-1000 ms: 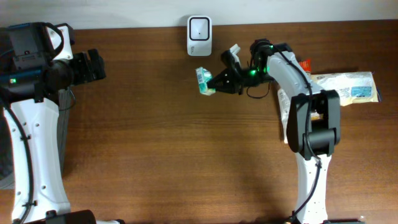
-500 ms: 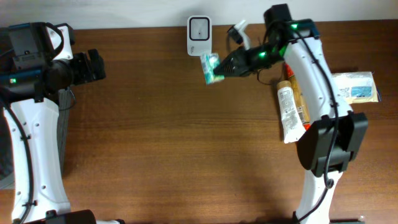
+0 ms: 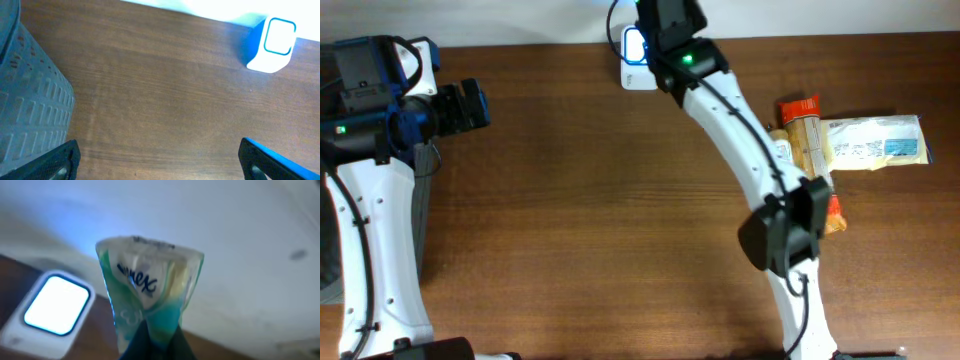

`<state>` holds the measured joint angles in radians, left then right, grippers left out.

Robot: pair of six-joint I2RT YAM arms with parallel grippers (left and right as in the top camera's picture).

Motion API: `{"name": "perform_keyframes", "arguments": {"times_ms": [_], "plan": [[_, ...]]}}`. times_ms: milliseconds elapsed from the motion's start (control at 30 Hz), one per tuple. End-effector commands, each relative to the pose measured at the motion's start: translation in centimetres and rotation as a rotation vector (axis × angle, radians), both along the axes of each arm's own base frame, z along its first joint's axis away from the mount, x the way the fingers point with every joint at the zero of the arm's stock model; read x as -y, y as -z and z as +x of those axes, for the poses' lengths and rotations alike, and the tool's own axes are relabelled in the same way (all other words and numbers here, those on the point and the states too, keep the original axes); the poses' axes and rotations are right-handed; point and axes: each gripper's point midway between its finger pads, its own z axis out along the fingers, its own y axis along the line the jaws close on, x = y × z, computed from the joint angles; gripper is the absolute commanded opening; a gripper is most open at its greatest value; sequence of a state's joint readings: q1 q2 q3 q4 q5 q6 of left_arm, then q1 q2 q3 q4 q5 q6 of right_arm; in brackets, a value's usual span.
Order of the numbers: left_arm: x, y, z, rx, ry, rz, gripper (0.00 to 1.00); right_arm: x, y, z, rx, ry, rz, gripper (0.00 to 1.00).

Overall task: Scan the item barcode
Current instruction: 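Lift the tissue pack and hold it over the barcode scanner, then place the tissue pack beside the other items at right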

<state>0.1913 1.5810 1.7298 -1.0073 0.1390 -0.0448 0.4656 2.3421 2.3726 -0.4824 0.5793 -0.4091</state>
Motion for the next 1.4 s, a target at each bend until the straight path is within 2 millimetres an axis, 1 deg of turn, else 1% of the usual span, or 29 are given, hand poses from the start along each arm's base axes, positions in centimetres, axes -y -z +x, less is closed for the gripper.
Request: {"name": "perform_keyframes", "arguments": {"times_ms": [0, 67, 100, 167, 300, 533, 567, 600, 667, 700, 733, 767, 800, 833, 867, 900, 967, 1000, 1033, 1067, 1100, 1133, 1167, 1200, 1233, 1267, 1300, 1333, 1367], "plan": [[-0.1, -0.3, -0.1, 0.008, 0.011, 0.010, 0.99, -1.1, 6.8, 2.9, -0.052, -0.083, -0.261, 0.04], [-0.1, -0.3, -0.1, 0.008, 0.011, 0.010, 0.99, -1.6, 10.5, 3.7, -0.095, -0.132, -0.376, 0.04], [-0.1, -0.3, -0.1, 0.008, 0.011, 0.010, 0.99, -1.7, 12.1, 3.9, -0.113, -0.142, -0.398, 0.04], [-0.1, -0.3, -0.1, 0.008, 0.010, 0.010, 0.99, -2.3, 13.8, 4.0, -0.137, -0.179, -0.408, 0.04], [-0.1, -0.3, -0.1, 0.008, 0.011, 0.010, 0.99, -2.9, 14.8, 4.0, -0.151, -0.220, -0.412, 0.04], [-0.1, -0.3, -0.1, 0.008, 0.011, 0.010, 0.99, -3.4, 15.1, 3.7, -0.162, -0.231, -0.406, 0.04], [-0.1, -0.3, -0.1, 0.008, 0.011, 0.010, 0.99, -3.8, 15.0, 2.9, -0.192, -0.252, -0.403, 0.04], [-0.1, -0.3, -0.1, 0.008, 0.010, 0.010, 0.99, -4.1, 14.7, 2.1, -0.222, -0.259, -0.351, 0.04], [-0.1, -0.3, -0.1, 0.008, 0.010, 0.010, 0.99, -5.1, 12.3, -1.5, -0.330, -0.315, -0.181, 0.04], [-0.1, -0.3, -0.1, 0.008, 0.011, 0.010, 0.99, -5.3, 10.4, -3.7, -0.383, -0.308, -0.038, 0.04], [-0.1, -0.3, -0.1, 0.008, 0.011, 0.010, 0.99, -5.0, 9.2, -5.8, -0.446, -0.287, 0.081, 0.04], [-0.1, -0.3, -0.1, 0.008, 0.011, 0.010, 0.99, -4.5, 8.6, -8.2, -0.541, -0.275, 0.185, 0.04], [-0.1, -0.3, -0.1, 0.008, 0.011, 0.010, 0.99, -3.6, 9.0, -11.5, -0.688, -0.261, 0.252, 0.04], [-0.1, -0.3, -0.1, 0.008, 0.010, 0.010, 0.99, -2.5, 10.1, -13.8, -0.805, -0.244, 0.258, 0.04], [-0.1, -0.3, -0.1, 0.008, 0.011, 0.010, 0.99, 0.2, 12.5, -16.9, -0.981, -0.159, 0.239, 0.04], [-0.1, -0.3, -0.1, 0.008, 0.011, 0.010, 0.99, 2.6, 15.1, -19.2, -1.119, -0.051, 0.237, 0.04], [-0.1, -0.3, -0.1, 0.008, 0.011, 0.010, 0.99, 6.4, 20.4, -22.1, -1.287, 0.086, 0.231, 0.04], [-0.1, -0.3, -0.1, 0.008, 0.011, 0.010, 0.99, 7.6, 22.1, -22.7, -1.315, 0.145, 0.251, 0.04], [-0.1, -0.3, -0.1, 0.008, 0.011, 0.010, 0.99, 9.7, 24.0, -23.3, -1.339, 0.248, 0.297, 0.04], [-0.1, -0.3, -0.1, 0.008, 0.011, 0.010, 0.99, 12.2, 25.4, -23.4, -1.344, 0.345, 0.353, 0.04], [-0.1, -0.3, -0.1, 0.008, 0.011, 0.010, 0.99, 14.1, 25.8, -23.4, -1.341, 0.409, 0.395, 0.04], [-0.1, -0.3, -0.1, 0.008, 0.010, 0.010, 0.99, 15.6, 25.8, -23.3, -1.338, 0.440, 0.418, 0.04], [-0.1, -0.3, -0.1, 0.008, 0.011, 0.010, 0.99, 17.7, 25.8, -23.1, -1.329, 0.486, 0.455, 0.04], [-0.1, -0.3, -0.1, 0.008, 0.010, 0.010, 0.99, 18.6, 25.7, -23.2, -1.331, 0.507, 0.471, 0.07], [-0.1, -0.3, -0.1, 0.008, 0.011, 0.010, 0.99, 19.2, 25.6, -23.5, -1.345, 0.525, 0.477, 0.66], [-0.1, -0.3, -0.1, 0.008, 0.011, 0.010, 0.99, 19.3, 25.5, -23.9, -1.361, 0.519, 0.469, 0.70], [-0.1, -0.3, -0.1, 0.008, 0.011, 0.010, 0.99, 19.4, 25.0, -24.0, -1.366, 0.507, 0.456, 0.99], [-0.1, -0.3, -0.1, 0.008, 0.010, 0.010, 0.99, 19.8, 23.3, -23.3, -1.325, 0.503, 0.445, 0.99], [-0.1, -0.3, -0.1, 0.008, 0.011, 0.010, 0.99, 19.8, 20.9, -22.3, -1.259, 0.487, 0.454, 0.99]]}}
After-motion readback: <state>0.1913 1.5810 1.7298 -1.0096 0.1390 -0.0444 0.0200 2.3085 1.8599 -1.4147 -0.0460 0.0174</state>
